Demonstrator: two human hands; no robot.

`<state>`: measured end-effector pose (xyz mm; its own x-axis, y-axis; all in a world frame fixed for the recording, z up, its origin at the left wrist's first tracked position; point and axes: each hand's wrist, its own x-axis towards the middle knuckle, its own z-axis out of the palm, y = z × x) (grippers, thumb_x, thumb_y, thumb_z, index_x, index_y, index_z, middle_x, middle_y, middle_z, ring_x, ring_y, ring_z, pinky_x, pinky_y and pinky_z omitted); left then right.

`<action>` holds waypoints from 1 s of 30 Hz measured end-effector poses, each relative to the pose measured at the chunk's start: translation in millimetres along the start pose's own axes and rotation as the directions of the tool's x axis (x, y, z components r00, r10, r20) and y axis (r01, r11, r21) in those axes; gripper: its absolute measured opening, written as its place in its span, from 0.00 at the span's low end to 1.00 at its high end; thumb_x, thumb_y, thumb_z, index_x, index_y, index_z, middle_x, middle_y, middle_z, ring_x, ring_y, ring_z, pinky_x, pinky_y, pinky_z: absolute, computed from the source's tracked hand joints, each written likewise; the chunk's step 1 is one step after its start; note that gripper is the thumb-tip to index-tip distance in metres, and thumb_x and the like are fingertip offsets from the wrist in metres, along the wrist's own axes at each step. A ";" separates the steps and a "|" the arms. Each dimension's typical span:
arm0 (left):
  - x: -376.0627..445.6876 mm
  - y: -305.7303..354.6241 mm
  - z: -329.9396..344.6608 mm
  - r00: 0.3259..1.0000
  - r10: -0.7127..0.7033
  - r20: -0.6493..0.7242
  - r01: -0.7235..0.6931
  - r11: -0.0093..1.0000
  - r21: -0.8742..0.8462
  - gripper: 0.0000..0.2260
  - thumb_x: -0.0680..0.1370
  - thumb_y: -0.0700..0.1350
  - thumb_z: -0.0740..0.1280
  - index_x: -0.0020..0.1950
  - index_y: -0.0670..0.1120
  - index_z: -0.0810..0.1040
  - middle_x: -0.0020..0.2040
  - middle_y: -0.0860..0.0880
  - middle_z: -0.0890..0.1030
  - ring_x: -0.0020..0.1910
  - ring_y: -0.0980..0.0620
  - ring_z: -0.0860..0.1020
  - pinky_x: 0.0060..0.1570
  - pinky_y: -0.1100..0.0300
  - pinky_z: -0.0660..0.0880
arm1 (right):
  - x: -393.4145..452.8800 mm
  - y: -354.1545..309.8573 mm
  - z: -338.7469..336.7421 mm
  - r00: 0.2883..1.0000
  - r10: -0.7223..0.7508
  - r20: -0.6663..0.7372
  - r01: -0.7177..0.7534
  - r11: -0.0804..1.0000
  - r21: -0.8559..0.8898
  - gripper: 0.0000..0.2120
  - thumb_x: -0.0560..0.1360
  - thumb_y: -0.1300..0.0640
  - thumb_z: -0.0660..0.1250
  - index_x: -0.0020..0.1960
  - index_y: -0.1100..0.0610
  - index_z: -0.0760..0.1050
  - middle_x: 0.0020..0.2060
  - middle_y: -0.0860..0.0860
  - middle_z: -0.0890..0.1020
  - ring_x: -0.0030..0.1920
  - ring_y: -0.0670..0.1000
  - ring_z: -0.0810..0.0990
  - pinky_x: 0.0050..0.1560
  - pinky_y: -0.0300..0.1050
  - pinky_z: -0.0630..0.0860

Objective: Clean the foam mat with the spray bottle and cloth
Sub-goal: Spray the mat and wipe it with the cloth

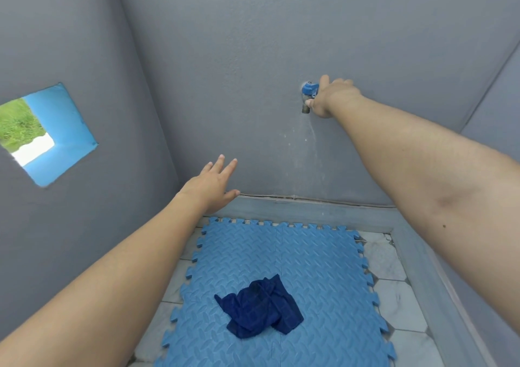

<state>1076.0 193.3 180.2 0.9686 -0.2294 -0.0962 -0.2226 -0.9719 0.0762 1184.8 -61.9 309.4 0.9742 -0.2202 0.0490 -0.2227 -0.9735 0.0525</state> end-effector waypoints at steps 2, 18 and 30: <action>1.0 1.9 3.1 1.000 0.001 0.006 -0.001 1.000 -0.008 0.34 0.80 0.58 0.57 0.78 0.53 0.40 0.79 0.47 0.42 0.78 0.44 0.47 0.73 0.44 0.59 | 0.4 0.9 1.0 1.000 -0.001 0.002 0.001 1.000 0.030 0.32 0.80 0.39 0.57 0.75 0.57 0.54 0.70 0.62 0.65 0.70 0.61 0.63 0.58 0.56 0.69; 18.7 1.2 36.6 0.991 0.119 -0.056 -0.119 0.993 -0.008 0.33 0.80 0.59 0.55 0.78 0.53 0.40 0.79 0.48 0.43 0.78 0.45 0.47 0.71 0.48 0.64 | 13.9 23.3 16.2 0.973 -0.179 -0.143 0.195 0.975 0.103 0.33 0.73 0.35 0.58 0.68 0.58 0.62 0.64 0.62 0.68 0.67 0.63 0.64 0.60 0.58 0.66; -10.1 37.4 184.6 0.988 0.082 0.133 -0.055 0.978 -0.200 0.27 0.83 0.55 0.50 0.78 0.44 0.52 0.79 0.46 0.49 0.78 0.48 0.48 0.75 0.51 0.53 | -119.4 64.7 295.6 0.977 -0.149 -0.151 0.209 0.807 0.553 0.32 0.80 0.46 0.59 0.80 0.54 0.53 0.80 0.53 0.57 0.80 0.56 0.45 0.78 0.60 0.50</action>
<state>1037.4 149.6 0.8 0.9236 -0.3136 -0.2206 -0.2486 -0.9278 0.2781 1064.8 -116.9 12.1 0.9797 -0.0609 0.1911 0.0435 -0.8655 -0.4989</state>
